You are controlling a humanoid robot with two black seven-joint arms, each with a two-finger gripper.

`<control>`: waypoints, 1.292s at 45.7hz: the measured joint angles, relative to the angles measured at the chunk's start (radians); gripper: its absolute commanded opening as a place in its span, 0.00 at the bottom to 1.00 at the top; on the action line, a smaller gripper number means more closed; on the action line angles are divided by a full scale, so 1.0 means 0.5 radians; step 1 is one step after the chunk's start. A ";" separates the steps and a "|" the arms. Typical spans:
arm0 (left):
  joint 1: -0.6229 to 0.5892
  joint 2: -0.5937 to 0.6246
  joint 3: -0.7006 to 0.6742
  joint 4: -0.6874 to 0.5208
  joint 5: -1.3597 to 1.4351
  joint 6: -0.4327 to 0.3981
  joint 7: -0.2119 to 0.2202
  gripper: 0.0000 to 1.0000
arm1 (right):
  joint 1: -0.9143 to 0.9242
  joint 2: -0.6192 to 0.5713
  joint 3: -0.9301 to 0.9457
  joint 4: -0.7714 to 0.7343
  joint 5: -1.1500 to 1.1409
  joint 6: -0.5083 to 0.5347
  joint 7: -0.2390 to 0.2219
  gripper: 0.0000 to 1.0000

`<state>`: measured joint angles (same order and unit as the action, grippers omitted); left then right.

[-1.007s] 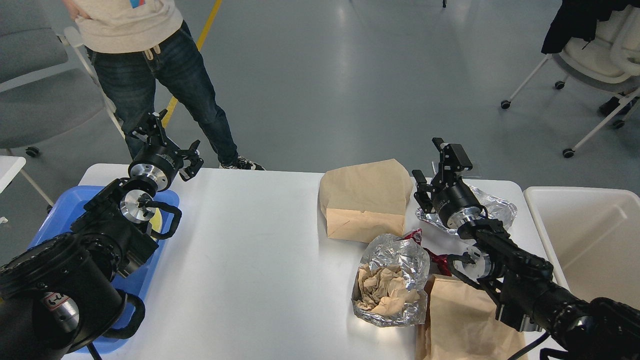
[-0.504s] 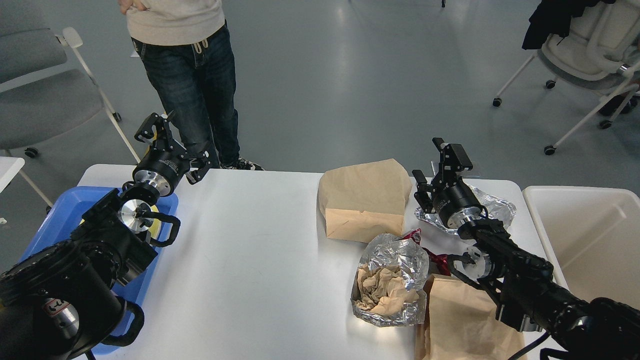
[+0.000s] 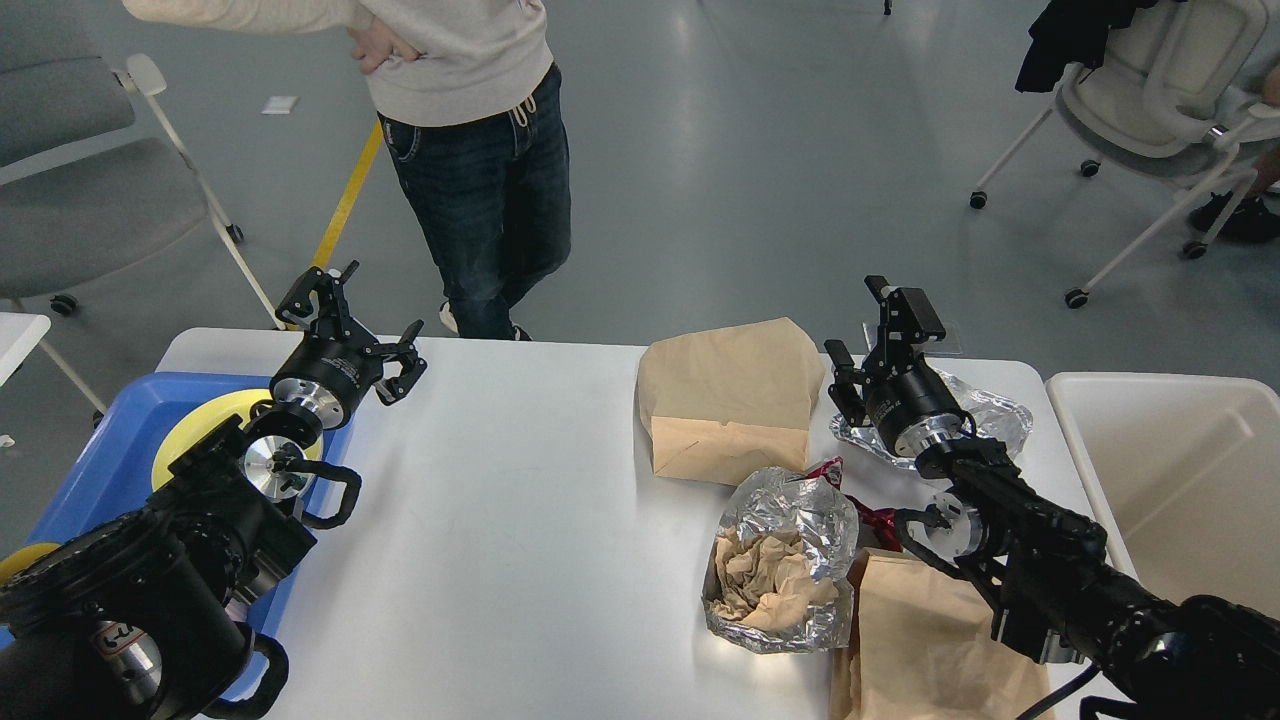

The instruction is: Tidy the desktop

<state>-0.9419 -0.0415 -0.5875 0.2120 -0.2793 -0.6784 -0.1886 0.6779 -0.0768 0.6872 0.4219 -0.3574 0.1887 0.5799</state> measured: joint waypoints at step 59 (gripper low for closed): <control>0.000 0.000 0.000 0.000 0.000 0.000 0.000 0.96 | 0.013 -0.005 -0.020 0.016 0.000 0.011 -0.005 1.00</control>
<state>-0.9419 -0.0414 -0.5875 0.2122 -0.2792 -0.6783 -0.1887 0.6842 -0.0795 0.6772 0.4299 -0.3574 0.1940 0.5774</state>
